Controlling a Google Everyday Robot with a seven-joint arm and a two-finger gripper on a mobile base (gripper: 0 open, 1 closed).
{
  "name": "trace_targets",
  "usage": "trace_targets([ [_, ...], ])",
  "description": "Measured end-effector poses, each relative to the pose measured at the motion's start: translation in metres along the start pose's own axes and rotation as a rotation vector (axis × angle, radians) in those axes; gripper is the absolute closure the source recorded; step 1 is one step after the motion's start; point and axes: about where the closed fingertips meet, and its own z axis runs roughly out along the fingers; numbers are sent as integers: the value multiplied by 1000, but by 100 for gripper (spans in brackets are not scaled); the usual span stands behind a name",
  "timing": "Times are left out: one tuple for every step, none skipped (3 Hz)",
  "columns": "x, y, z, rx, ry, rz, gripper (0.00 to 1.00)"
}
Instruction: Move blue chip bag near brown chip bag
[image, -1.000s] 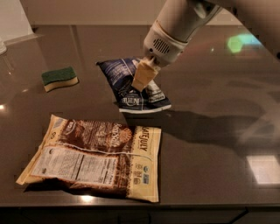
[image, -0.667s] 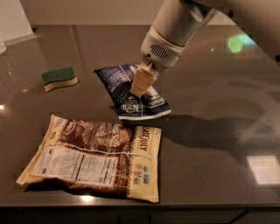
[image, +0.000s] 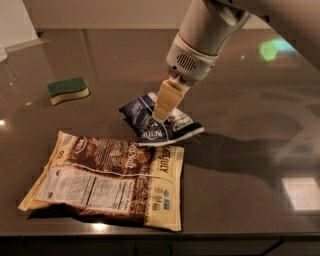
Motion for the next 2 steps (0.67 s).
trace_targets([
  [6, 0, 3, 1, 20, 21, 0],
  [6, 0, 3, 1, 20, 21, 0],
])
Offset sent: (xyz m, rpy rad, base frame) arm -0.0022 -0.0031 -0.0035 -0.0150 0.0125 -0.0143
